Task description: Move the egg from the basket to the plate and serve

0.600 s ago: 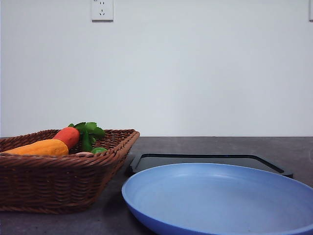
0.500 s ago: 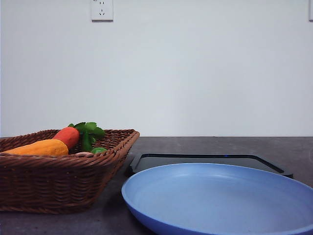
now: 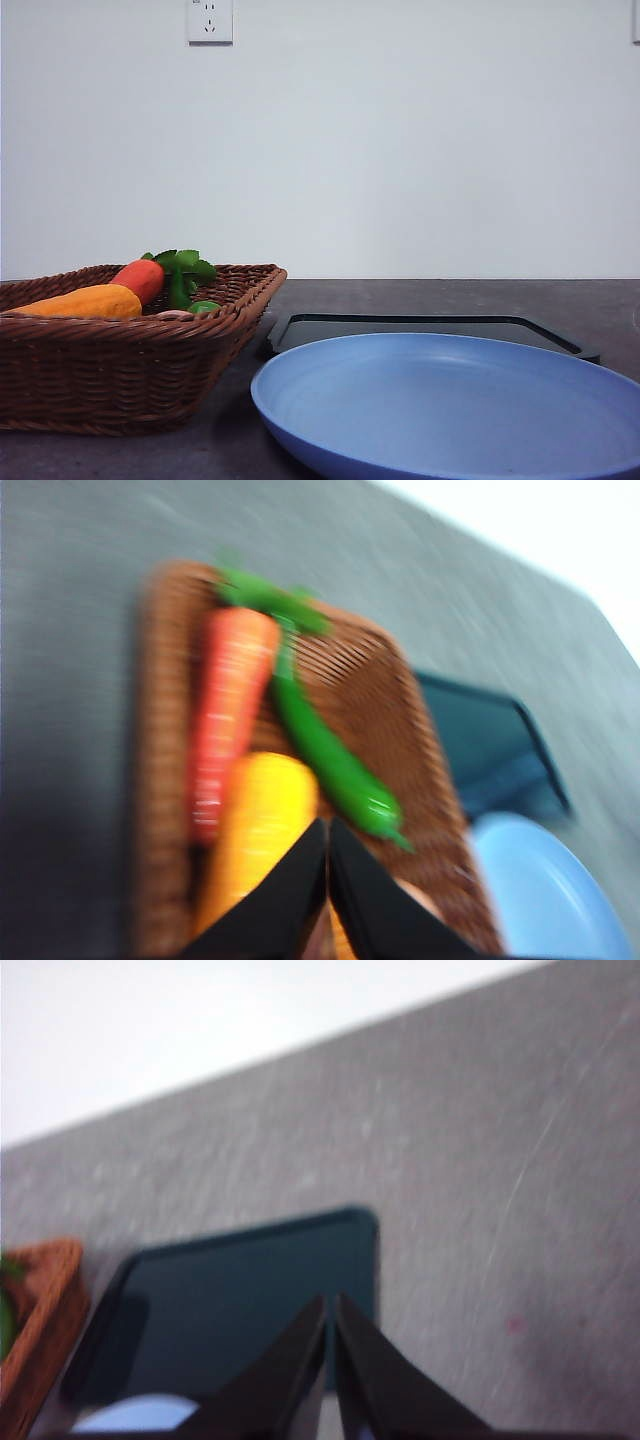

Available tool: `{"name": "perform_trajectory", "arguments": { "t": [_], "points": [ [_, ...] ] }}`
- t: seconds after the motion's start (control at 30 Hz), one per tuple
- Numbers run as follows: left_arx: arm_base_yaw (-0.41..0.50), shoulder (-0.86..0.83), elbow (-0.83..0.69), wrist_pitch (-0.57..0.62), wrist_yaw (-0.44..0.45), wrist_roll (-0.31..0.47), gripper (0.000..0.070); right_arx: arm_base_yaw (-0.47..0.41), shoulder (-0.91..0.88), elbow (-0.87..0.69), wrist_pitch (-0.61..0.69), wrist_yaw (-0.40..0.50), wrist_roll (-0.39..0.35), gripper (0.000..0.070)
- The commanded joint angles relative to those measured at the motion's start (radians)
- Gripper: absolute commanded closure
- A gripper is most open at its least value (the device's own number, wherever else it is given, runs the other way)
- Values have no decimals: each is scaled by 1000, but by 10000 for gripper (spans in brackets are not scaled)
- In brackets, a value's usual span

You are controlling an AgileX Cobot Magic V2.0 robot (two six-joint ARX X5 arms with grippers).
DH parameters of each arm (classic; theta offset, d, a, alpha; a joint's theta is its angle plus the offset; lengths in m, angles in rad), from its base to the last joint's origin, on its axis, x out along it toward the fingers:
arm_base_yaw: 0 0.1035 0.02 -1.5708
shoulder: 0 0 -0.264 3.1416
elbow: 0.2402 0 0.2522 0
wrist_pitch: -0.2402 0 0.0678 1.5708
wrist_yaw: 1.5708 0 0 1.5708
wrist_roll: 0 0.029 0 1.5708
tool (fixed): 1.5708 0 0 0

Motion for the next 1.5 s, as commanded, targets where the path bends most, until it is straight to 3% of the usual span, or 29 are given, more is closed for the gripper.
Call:
{"name": "perform_trajectory", "arguments": {
  "t": [0.0,0.13,0.33,0.4,0.53,0.63,0.97,1.13,1.33,1.47],
  "points": [
    [-22,73,55,-19,33,62,700,0,52,30,-16,-53,-32,700],
    [-84,215,146,-67,100,85,700,0,180,80,-65,-177,-41,700],
    [-174,370,203,-73,246,123,691,0,365,108,-104,-430,-76,698],
    [-198,400,204,-68,253,125,643,0,418,108,-121,-471,-76,638],
    [-223,431,204,-68,252,113,464,6,512,108,-172,-464,-82,467],
    [-228,434,204,-63,252,93,391,18,584,107,-194,-459,-115,464],
    [-229,434,204,-45,252,72,389,140,816,107,-113,-420,-120,465],
    [-229,434,204,-45,252,72,389,177,895,107,-41,-413,-94,517],
    [-229,434,204,-44,251,72,390,182,913,107,-25,-404,-77,678],
    [-229,434,204,-45,249,66,380,181,907,108,-27,-405,-75,700]
  ]
}}
